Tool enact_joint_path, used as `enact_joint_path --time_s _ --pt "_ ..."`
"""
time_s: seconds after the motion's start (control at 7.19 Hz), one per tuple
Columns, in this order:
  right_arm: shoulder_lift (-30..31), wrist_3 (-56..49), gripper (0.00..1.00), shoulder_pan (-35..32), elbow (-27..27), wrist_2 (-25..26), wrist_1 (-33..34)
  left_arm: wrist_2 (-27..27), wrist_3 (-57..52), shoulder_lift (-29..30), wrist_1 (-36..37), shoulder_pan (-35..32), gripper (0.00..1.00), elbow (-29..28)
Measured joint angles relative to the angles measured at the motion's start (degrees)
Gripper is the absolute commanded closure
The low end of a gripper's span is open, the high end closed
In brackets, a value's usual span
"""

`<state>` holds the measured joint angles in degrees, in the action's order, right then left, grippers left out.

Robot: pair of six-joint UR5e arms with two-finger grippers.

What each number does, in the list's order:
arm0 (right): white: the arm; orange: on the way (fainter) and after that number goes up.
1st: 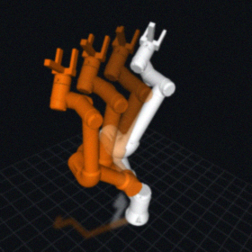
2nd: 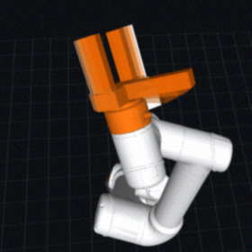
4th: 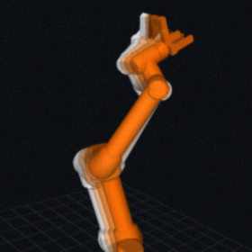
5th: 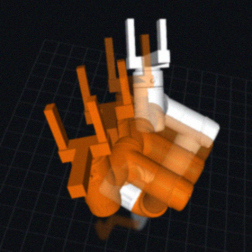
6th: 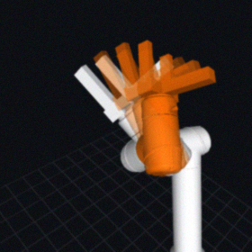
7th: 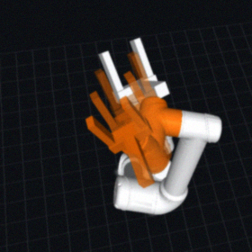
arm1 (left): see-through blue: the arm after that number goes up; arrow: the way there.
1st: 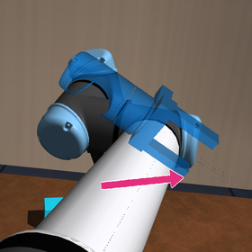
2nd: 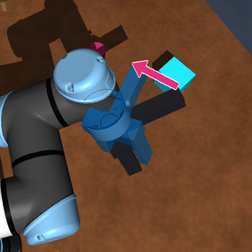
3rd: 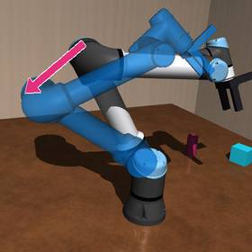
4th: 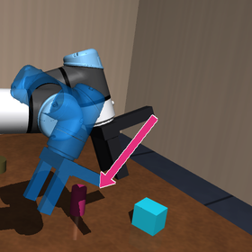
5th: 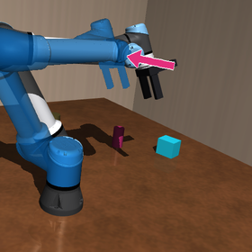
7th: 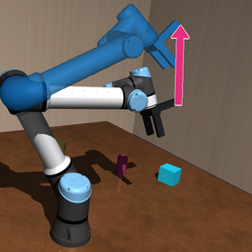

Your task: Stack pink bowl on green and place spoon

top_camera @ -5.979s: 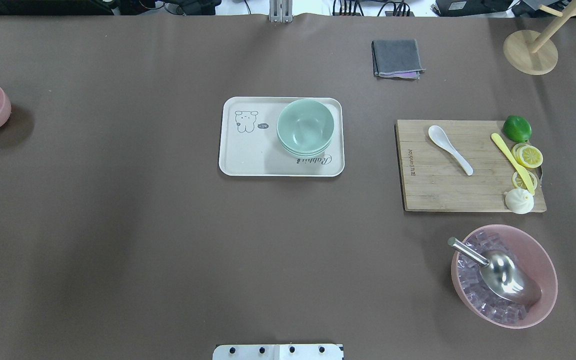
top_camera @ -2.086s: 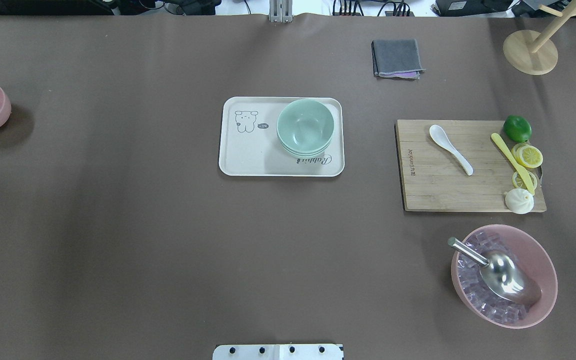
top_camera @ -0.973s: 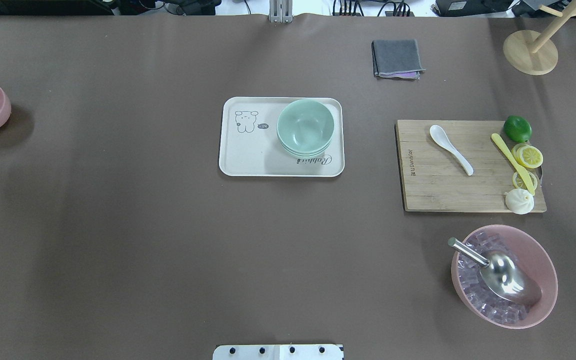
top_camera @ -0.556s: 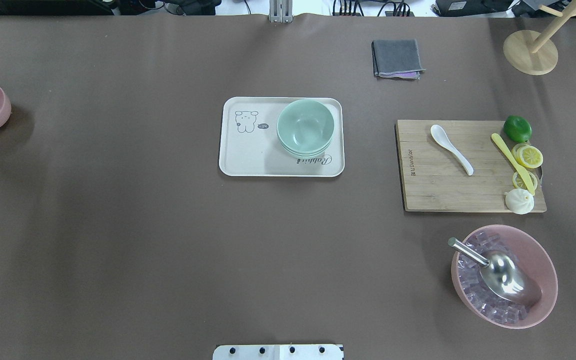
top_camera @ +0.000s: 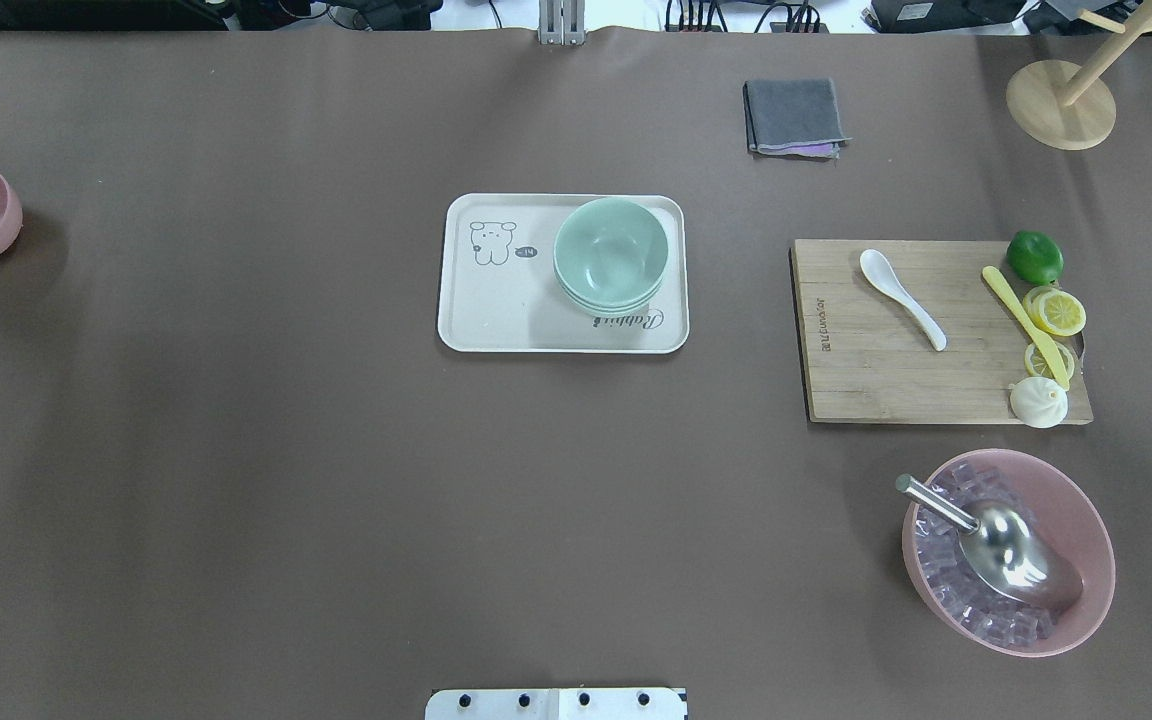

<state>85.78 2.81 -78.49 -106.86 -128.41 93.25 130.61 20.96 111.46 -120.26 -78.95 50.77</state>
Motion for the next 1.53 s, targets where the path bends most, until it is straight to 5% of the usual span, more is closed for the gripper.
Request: enact_joint_path --time_s 0.7,1.25,1.53 --pt "-0.6 0.0 0.0 0.0 0.2 0.0 0.0 0.4 3.6 0.4 -2.9 0.0 0.68 -2.5" --pt "-0.7 0.0 0.0 0.0 0.2 0.0 0.0 0.4 5.4 1.0 -3.0 0.1 0.74 -2.5" --pt "-0.7 0.0 0.0 0.0 0.2 0.0 0.0 0.4 5.5 1.2 -3.0 0.1 0.93 -2.6"
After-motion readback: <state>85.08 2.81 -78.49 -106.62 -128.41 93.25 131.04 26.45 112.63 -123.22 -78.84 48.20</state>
